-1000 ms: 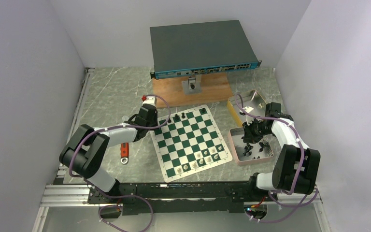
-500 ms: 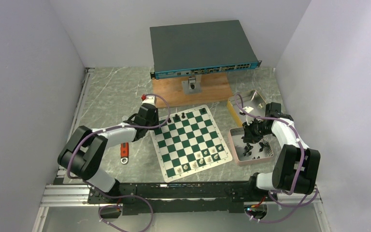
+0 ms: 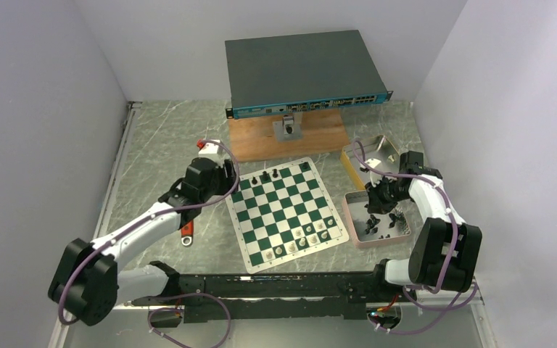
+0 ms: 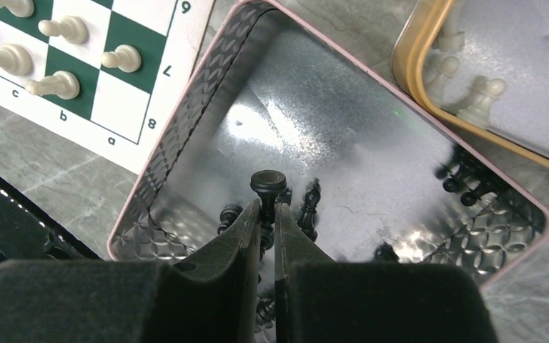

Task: Set up the chess pieces on the board

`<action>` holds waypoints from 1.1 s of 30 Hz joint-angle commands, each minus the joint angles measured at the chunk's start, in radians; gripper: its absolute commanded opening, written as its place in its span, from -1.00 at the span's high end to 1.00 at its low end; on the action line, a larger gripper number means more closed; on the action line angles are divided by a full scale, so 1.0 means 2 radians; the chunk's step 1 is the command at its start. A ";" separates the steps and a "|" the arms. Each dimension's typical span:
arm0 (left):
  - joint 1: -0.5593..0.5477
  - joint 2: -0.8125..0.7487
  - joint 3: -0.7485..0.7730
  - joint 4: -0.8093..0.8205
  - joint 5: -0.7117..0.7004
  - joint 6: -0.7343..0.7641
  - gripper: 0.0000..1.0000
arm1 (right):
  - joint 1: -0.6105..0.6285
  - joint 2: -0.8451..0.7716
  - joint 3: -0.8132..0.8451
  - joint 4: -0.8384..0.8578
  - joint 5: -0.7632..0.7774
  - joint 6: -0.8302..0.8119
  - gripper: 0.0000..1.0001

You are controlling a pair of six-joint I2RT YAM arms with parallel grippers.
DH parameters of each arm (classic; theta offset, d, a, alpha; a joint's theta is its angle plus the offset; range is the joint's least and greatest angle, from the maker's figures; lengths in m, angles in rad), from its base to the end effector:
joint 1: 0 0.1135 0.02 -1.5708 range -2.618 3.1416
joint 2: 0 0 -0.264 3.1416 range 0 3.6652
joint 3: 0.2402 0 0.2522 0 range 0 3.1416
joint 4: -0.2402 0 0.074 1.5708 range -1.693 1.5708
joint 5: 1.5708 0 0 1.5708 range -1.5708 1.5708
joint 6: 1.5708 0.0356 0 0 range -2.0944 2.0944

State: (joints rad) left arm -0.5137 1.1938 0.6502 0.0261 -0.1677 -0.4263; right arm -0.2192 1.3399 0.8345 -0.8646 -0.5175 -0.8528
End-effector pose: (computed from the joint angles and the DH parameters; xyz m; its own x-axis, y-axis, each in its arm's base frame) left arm 0.2279 -0.1218 0.2296 -0.5404 -0.1632 -0.8254 0.1480 0.9473 -0.2842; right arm 0.2224 -0.0315 0.2016 -0.6990 -0.5148 -0.4963 -0.6594 0.7327 0.1687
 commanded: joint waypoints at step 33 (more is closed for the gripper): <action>0.003 -0.133 -0.029 -0.052 0.085 0.041 -0.40 | 0.158 0.097 0.080 -0.003 0.257 0.000 0.57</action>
State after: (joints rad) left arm -0.5137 0.9394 0.5926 -0.0910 -0.0048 -0.3599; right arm 0.0868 1.5204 0.9546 -0.9009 -0.0322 -0.8795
